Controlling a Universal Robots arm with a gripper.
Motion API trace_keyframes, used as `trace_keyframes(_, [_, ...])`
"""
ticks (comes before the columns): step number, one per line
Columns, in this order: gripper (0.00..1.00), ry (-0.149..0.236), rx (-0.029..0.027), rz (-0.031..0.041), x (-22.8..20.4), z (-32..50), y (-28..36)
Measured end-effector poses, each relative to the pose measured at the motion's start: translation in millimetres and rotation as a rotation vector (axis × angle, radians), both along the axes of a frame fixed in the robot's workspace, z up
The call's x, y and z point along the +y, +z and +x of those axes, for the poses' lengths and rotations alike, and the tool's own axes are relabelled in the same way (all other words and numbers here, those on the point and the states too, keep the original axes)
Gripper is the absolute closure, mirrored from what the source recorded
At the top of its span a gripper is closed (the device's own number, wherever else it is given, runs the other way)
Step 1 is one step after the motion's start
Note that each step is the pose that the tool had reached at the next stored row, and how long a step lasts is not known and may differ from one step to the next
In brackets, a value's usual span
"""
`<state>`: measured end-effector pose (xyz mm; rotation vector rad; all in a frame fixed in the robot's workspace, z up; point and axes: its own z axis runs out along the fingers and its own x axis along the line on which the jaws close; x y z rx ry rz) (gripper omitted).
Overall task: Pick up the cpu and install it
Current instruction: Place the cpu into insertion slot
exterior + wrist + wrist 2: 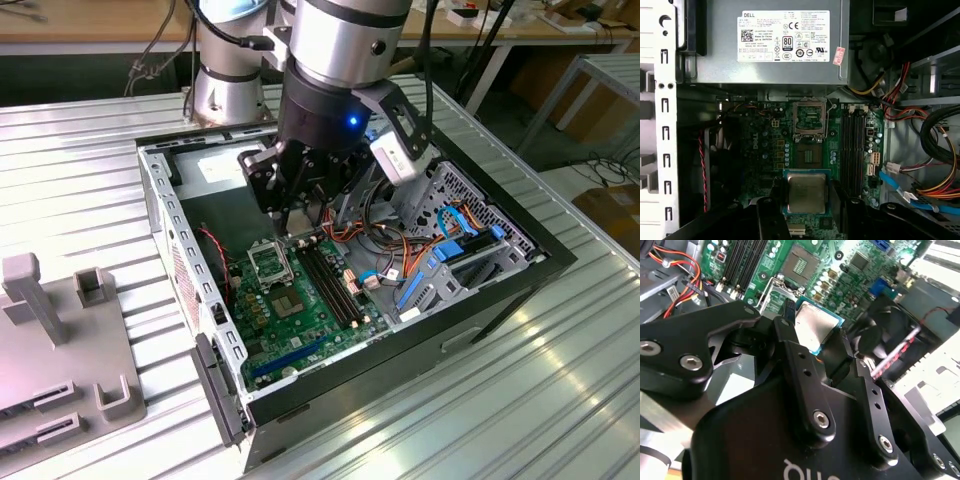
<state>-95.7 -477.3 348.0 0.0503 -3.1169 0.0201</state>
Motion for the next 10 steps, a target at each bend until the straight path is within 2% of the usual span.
trace_keyframes(5, [0.53, 0.0, 0.0001, -0.0001, 0.0, 5.6, -9.2])
trace_keyframes(10, [0.53, 0.0, 0.0001, 0.0, -0.2, 5.8, -20.1])
